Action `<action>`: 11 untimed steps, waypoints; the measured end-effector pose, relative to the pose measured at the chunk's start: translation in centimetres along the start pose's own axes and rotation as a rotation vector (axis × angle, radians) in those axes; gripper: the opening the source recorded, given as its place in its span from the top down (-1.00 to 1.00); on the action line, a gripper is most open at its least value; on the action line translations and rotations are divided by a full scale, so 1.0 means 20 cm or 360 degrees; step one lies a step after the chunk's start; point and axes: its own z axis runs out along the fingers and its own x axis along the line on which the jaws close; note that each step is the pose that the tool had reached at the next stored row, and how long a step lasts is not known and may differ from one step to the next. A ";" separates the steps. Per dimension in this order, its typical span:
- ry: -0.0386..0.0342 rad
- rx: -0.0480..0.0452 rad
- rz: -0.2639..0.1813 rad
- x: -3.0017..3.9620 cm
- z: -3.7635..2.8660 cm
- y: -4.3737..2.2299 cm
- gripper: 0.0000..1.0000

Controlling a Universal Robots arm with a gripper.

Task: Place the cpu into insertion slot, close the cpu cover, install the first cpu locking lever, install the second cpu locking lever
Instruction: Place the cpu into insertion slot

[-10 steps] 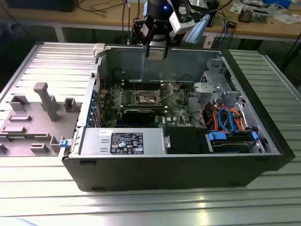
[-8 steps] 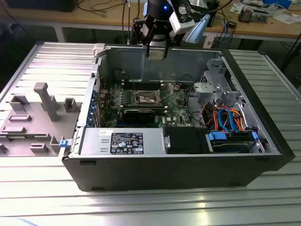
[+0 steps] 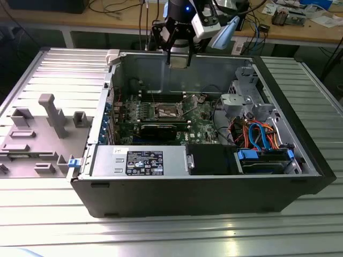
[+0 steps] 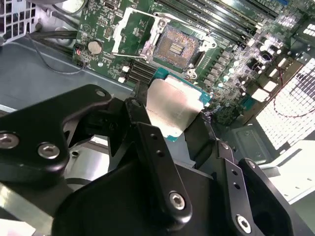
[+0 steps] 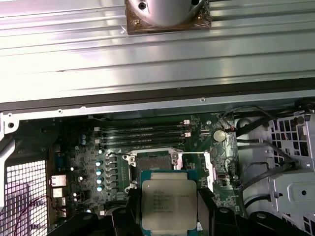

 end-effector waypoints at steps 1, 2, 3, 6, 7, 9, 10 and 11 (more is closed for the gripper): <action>-0.0001 0.0000 0.0007 0.000 0.000 0.000 -0.08; -0.0001 0.0000 0.0008 0.000 0.000 0.000 -0.08; -0.0001 0.0000 0.0008 0.000 0.000 0.000 -0.08; -0.0001 0.0000 0.0008 0.000 0.000 0.000 -0.08; -0.0001 0.0000 0.0008 0.000 0.000 0.000 -0.08; -0.0001 0.0000 0.0011 0.000 0.000 0.000 -0.08; -0.0001 0.0000 0.0015 0.000 0.000 0.000 -0.08; -0.0002 0.0000 0.0021 0.000 0.000 0.000 -0.08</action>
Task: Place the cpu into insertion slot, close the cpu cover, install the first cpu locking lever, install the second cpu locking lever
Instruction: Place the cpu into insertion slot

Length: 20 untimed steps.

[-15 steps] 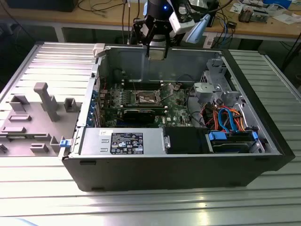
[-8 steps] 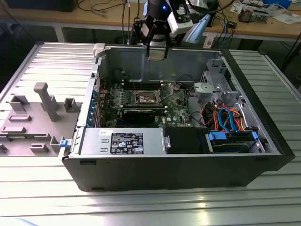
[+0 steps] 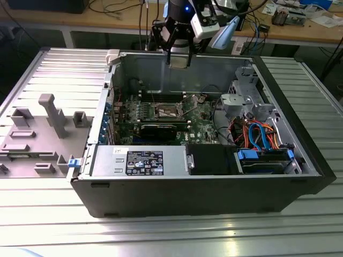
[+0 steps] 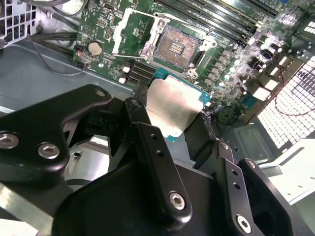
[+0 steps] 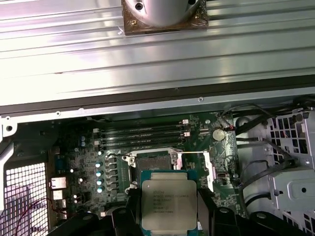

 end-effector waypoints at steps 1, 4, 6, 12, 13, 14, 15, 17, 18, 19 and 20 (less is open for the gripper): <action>-0.0001 0.0000 0.0011 0.000 0.000 0.000 -0.08; -0.0002 0.0000 0.0025 0.000 0.000 0.000 -0.08; -0.0003 -0.0001 0.0033 0.000 0.000 0.000 -0.08; -0.0005 -0.0001 0.0055 0.000 0.000 0.000 -0.08; -0.0005 -0.0001 0.0058 0.000 0.000 0.000 -0.08; -0.0005 -0.0001 0.0061 0.000 0.000 0.000 -0.08; -0.0006 -0.0001 0.0064 0.000 0.000 0.000 -0.08; -0.0006 -0.0001 0.0071 0.000 0.000 0.000 -0.08; -0.0007 -0.0001 0.0074 0.000 0.000 0.000 -0.08; -0.0007 -0.0001 0.0075 0.000 0.000 0.000 -0.08; -0.0007 -0.0001 0.0076 0.000 0.000 0.000 -0.08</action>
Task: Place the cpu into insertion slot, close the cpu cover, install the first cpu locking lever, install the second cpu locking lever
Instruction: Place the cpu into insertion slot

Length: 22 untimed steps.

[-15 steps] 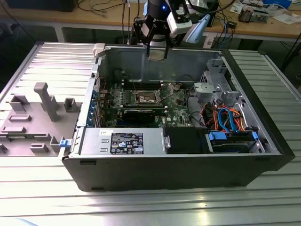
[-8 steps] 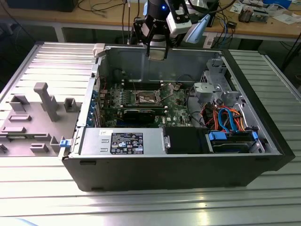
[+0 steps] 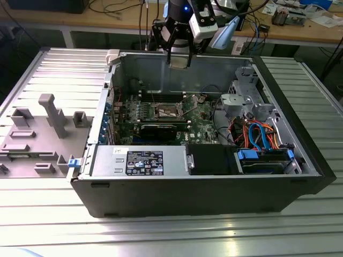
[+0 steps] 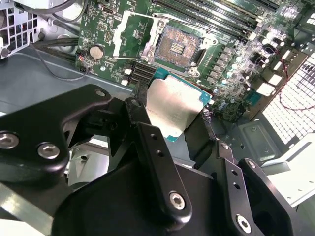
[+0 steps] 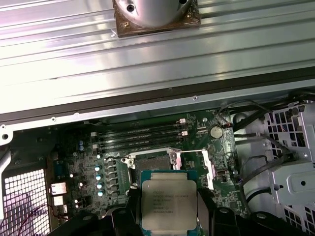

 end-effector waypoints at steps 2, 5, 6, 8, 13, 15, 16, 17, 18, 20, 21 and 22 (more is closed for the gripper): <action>0.0000 0.0000 0.0004 0.000 0.000 0.000 -0.08; -0.0001 0.0000 0.0010 0.000 0.000 0.000 -0.08; -0.0001 0.0000 0.0013 0.000 0.000 0.000 -0.08; -0.0002 0.0000 0.0021 0.001 0.001 0.000 -0.08; -0.0006 -0.0001 0.0066 0.004 0.003 -0.001 -0.08; -0.0007 -0.0001 0.0082 0.006 0.003 -0.001 -0.08; -0.0008 -0.0002 0.0090 0.006 0.003 -0.001 -0.08; -0.0009 -0.0002 0.0097 0.006 0.004 -0.001 -0.08; -0.0010 -0.0002 0.0110 0.006 0.004 -0.001 -0.08; -0.0013 -0.0003 0.0143 0.006 0.005 -0.001 -0.08; -0.0014 -0.0003 0.0159 0.006 0.006 -0.001 -0.08; -0.0017 -0.0004 0.0193 0.006 0.008 -0.002 -0.08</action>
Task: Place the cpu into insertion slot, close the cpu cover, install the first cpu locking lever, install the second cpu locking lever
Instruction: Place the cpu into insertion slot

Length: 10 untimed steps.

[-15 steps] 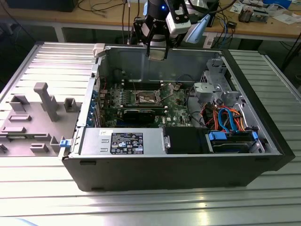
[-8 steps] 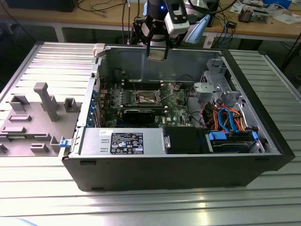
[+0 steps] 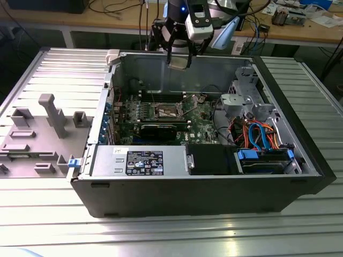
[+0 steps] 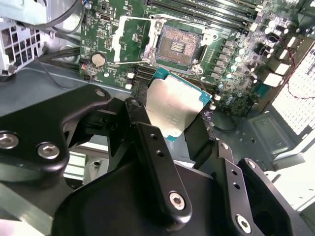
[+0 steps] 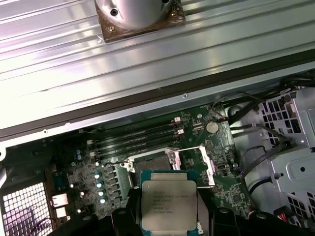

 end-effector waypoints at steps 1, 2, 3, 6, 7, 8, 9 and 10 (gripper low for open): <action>-0.0002 0.0000 0.0027 0.000 0.001 0.000 -0.08; -0.0004 -0.0001 0.0047 0.000 0.003 0.000 -0.08; -0.0008 -0.0001 0.0084 0.000 0.005 -0.001 -0.08; -0.0013 -0.0001 0.0137 -0.001 0.009 -0.001 -0.08; -0.0013 -0.0001 0.0143 -0.002 0.011 -0.003 -0.08; -0.0014 -0.0001 0.0148 -0.002 0.013 -0.004 -0.08; -0.0017 0.0001 0.0173 -0.003 0.016 -0.004 -0.08; -0.0020 0.0000 0.0210 -0.003 0.017 -0.004 -0.08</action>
